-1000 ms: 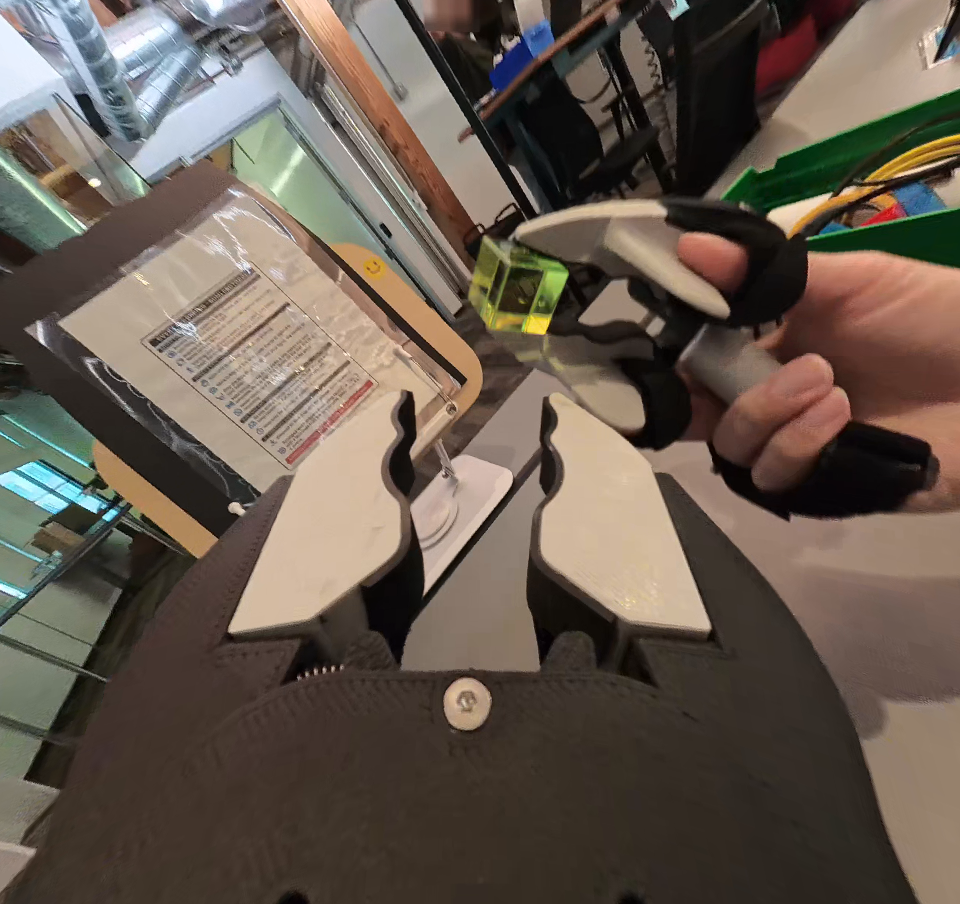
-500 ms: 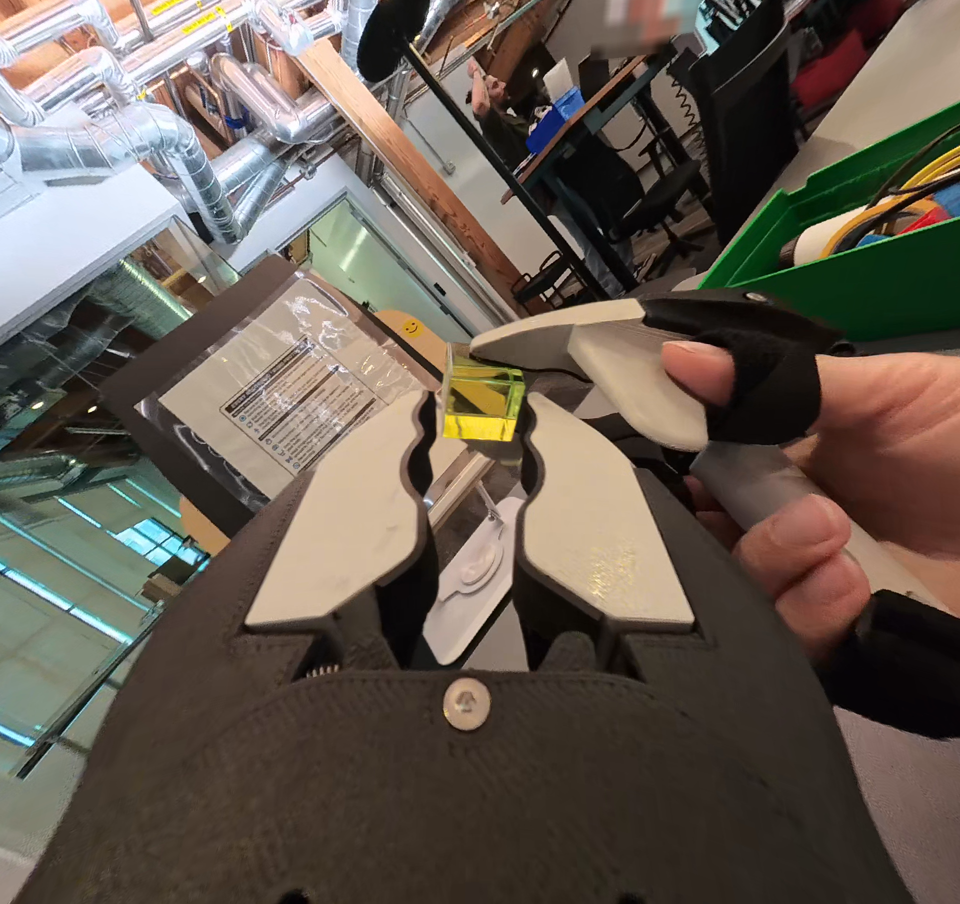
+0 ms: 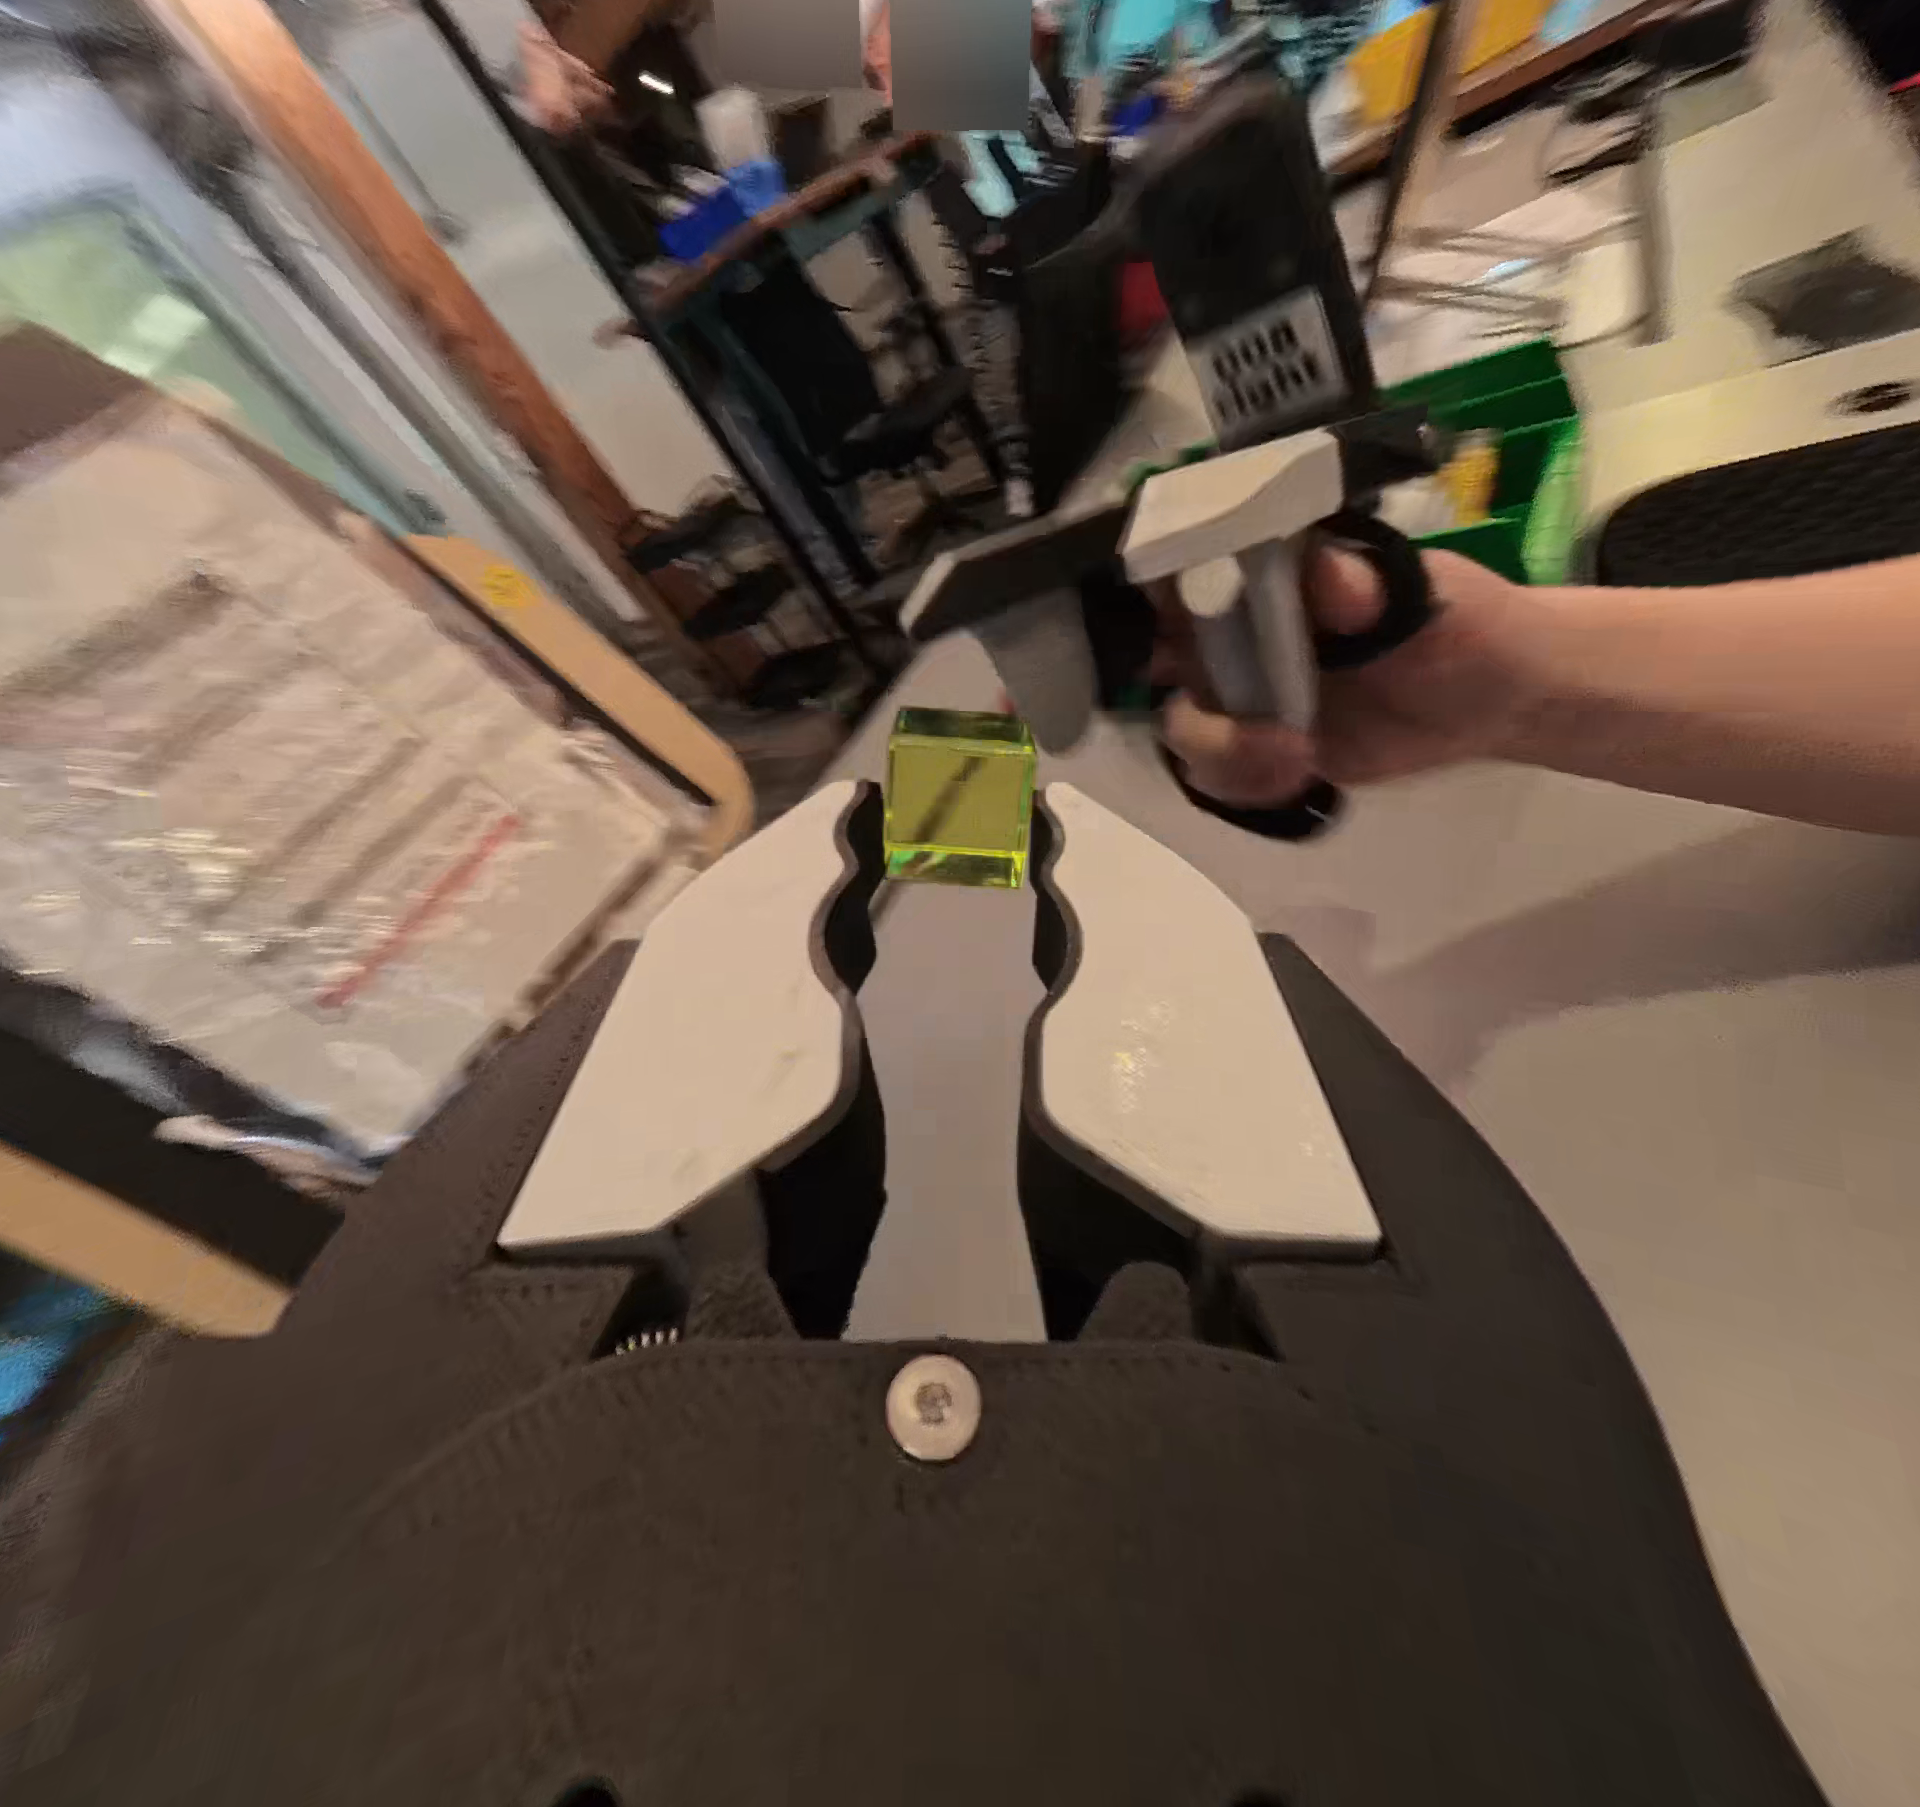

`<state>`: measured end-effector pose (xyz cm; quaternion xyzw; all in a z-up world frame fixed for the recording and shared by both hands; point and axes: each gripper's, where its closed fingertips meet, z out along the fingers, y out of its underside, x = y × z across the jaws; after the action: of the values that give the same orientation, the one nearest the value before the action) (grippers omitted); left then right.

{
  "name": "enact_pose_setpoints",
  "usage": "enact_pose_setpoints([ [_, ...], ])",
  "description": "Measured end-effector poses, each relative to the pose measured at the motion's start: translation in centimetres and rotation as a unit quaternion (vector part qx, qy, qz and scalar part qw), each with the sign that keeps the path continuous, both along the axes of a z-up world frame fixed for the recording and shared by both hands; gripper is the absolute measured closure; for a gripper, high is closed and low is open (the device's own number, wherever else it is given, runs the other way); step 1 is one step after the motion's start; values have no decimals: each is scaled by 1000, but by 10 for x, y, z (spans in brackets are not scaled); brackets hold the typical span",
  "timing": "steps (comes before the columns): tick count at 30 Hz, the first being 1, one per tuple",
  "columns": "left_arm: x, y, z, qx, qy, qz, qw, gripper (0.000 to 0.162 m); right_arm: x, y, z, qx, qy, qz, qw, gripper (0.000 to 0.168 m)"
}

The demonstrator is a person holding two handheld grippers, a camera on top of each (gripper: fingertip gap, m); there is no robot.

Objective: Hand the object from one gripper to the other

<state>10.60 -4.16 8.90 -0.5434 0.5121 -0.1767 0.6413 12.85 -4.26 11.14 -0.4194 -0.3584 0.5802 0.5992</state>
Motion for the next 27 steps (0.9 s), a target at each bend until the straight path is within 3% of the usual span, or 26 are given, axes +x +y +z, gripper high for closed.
enact_pose_setpoints([
  [1, 0, -6, -5, -37, 10, -28, 999, 136, 1, -4, -3, 68, -51, -45, 995, 116],
  [4, 1, -15, -10, -84, 11, -68, 994, 136, 2, -11, -14, 248, -163, -181, 937, 109],
  [6, 4, -17, -12, -98, 10, -78, 992, 136, -4, -18, -21, 335, -204, -220, 893, 110],
  [10, 7, -15, -23, -114, 39, -66, 991, 136, -16, -22, -37, 388, -290, -233, 843, 110],
  [15, 11, -15, -21, -188, 4, -79, 979, 136, -20, -21, -39, 504, -316, -309, 742, 116],
  [24, 19, -17, -5, -268, -89, -117, 952, 135, -20, -14, -23, 524, -276, -404, 698, 140],
  [26, 18, -15, -3, -247, -95, -111, 958, 134, -19, -12, -20, 505, -274, -406, 711, 140],
  [27, 17, -13, -1, -225, -95, -104, 964, 123, -16, -11, -18, 491, -269, -409, 721, 140],
])
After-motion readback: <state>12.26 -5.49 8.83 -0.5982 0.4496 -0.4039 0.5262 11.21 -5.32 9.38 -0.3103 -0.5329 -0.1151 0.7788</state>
